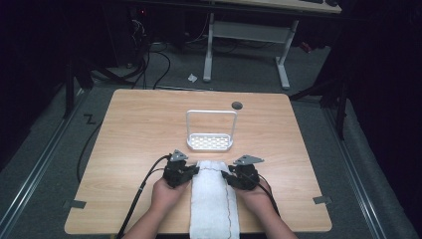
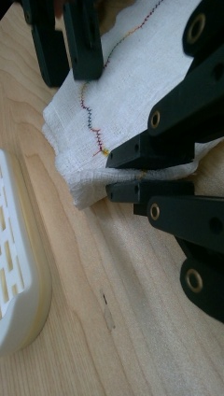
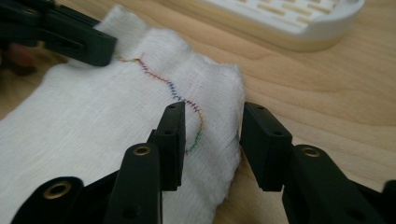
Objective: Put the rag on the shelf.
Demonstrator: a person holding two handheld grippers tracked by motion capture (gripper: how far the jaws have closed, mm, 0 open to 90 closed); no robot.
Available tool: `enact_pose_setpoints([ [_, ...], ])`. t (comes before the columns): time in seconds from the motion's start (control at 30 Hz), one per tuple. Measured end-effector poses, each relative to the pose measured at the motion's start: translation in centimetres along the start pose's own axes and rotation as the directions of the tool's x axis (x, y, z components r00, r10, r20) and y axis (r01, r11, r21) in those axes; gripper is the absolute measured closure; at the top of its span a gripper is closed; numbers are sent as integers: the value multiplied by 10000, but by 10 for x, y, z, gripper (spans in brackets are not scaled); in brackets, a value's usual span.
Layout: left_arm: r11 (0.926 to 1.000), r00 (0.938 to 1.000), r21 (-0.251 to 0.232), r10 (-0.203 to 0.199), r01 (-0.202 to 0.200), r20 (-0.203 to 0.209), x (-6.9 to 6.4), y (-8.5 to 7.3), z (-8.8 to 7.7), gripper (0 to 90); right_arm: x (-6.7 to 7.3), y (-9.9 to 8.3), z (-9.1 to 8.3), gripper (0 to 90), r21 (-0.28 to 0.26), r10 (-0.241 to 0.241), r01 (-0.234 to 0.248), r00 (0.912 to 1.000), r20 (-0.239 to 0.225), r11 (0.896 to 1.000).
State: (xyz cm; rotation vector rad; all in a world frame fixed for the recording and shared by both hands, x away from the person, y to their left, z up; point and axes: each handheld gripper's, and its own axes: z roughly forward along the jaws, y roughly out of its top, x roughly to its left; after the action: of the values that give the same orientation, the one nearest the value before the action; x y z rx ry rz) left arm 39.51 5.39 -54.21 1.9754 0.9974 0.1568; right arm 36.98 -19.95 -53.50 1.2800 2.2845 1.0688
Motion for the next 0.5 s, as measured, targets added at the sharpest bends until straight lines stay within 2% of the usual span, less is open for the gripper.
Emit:
enact_pose_setpoints([
  [0.17,9999,9999,-8,128,-128,-84,-1,-1,-1,825,2,-1,2,611,-245,151,-148,9998,102,9996],
  [0.27,9999,9999,-3,147,-147,-86,-1,-1,-1,828,8,-2,2,682,-257,-180,186,9996,233,9995],
  [0.33,9999,9999,-4,148,-148,-64,-1,-1,-1,835,8,-2,3,685,-275,-208,215,9995,236,9994],
  [0.43,9994,9993,-55,355,-356,-141,-4,-1,-1,839,7,-4,3,697,-375,-208,213,9997,126,9991],
  [0.5,9994,9994,-91,331,-332,-103,-3,-1,-2,839,7,-4,3,745,-344,-161,161,9999,-13,9993],
])
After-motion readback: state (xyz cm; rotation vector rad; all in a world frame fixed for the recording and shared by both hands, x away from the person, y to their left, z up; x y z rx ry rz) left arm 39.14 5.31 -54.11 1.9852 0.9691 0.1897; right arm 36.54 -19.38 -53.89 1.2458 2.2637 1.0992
